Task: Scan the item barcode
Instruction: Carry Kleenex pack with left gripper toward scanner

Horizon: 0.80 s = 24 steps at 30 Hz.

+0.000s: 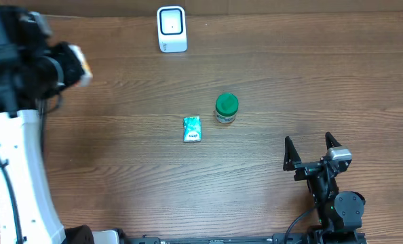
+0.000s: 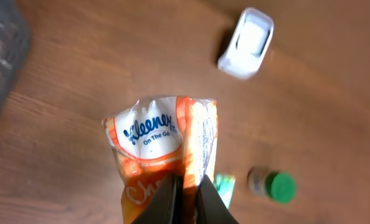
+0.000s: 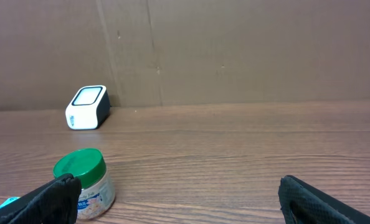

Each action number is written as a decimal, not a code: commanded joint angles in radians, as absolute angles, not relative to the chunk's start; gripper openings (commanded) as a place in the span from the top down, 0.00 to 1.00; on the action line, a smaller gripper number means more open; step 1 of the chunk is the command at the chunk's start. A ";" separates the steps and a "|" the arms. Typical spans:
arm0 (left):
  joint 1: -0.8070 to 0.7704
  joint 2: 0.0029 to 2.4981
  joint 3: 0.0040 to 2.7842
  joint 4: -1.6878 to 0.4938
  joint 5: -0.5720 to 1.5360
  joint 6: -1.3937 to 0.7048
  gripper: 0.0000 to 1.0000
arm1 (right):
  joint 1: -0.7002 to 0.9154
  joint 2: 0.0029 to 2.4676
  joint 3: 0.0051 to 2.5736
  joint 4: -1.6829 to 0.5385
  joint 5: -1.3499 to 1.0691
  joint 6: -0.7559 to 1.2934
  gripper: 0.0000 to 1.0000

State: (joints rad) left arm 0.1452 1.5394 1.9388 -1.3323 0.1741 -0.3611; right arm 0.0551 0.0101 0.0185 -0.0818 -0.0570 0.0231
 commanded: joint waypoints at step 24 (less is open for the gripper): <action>-0.283 1.812 1.557 -1.226 0.067 -0.329 0.96 | 0.062 0.003 0.008 -0.078 -0.062 0.027 0.00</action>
State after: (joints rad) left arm -0.2676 1.7908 1.5616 -1.2327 0.0772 -0.3553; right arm 0.0551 0.0101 0.0185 -0.0814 -0.0628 0.0231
